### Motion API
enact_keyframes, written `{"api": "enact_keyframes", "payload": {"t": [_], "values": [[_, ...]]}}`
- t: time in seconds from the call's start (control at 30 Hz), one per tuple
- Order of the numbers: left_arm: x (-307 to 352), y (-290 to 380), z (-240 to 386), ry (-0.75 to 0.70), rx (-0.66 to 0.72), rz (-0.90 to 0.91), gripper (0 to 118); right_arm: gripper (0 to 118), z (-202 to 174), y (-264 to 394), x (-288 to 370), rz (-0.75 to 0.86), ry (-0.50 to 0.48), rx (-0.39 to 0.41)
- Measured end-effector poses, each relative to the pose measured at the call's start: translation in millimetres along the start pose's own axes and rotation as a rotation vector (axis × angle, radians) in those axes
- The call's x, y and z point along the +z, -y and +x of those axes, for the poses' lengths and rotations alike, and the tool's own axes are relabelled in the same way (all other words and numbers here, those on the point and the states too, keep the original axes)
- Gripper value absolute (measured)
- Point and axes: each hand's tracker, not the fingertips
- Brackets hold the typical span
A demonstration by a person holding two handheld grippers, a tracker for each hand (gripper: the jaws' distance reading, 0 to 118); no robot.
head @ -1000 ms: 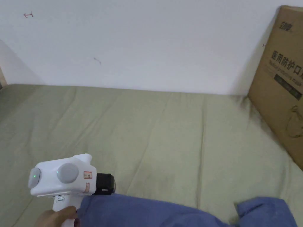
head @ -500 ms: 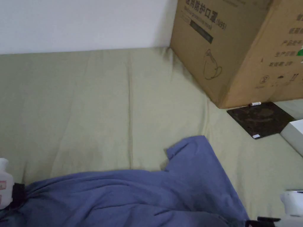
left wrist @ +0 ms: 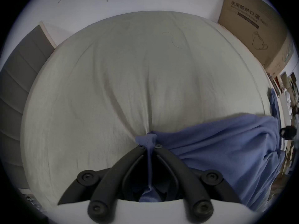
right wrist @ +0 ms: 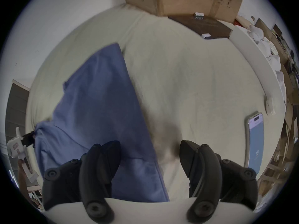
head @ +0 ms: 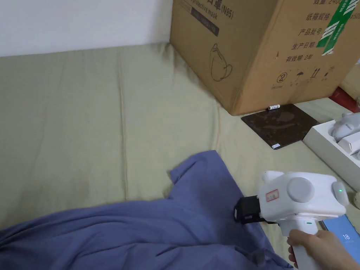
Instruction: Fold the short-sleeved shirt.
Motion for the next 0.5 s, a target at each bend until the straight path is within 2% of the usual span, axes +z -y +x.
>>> {"api": "enact_keyframes", "payload": {"t": [0.1, 0.13, 0.17, 0.2, 0.23, 0.27, 0.3, 0.33, 0.4, 0.5], "values": [[-3, 0, -7, 0.02, 0.038, 0.007, 2, 77, -5, -1, -10, -0.016, 0.042, 0.045], [-4, 0, -7, 0.02, 0.042, 0.007, 2, 66, -6, -3, -8, -0.024, 0.042, 0.042], [-3, 0, -7, 0.02, 0.045, 0.007, 2, 41, -6, -4, -2, -0.021, 0.044, 0.05], [-1, -1, -3, 0.015, 0.053, 0.003, 2, 0, -6, -4, 8, 0.019, 0.051, 0.065], [2, -4, -1, 0.008, 0.062, -0.005, 2, 1, -5, -2, 16, 0.049, -0.033, 0.057], [6, -6, -1, 0.003, 0.072, -0.015, 2, 1, -6, -1, 24, 0.043, -0.057, 0.038], [11, -9, 0, 0.003, 0.079, -0.022, 2, 1, -8, 0, 29, -0.003, -0.092, 0.066], [16, -14, 3, 0.013, 0.077, -0.02, 2, 1, -10, 1, 34, 0.023, -0.095, 0.096], [29, -14, 0, 0.049, 0.063, -0.003, 2, 1, -20, 5, 44, 0.048, -0.03, 0.149], [64, -11, -13, 0.127, 0.128, 0.046, 2, 1, -15, 0, 72, 0.105, -0.066, 0.135]]}}
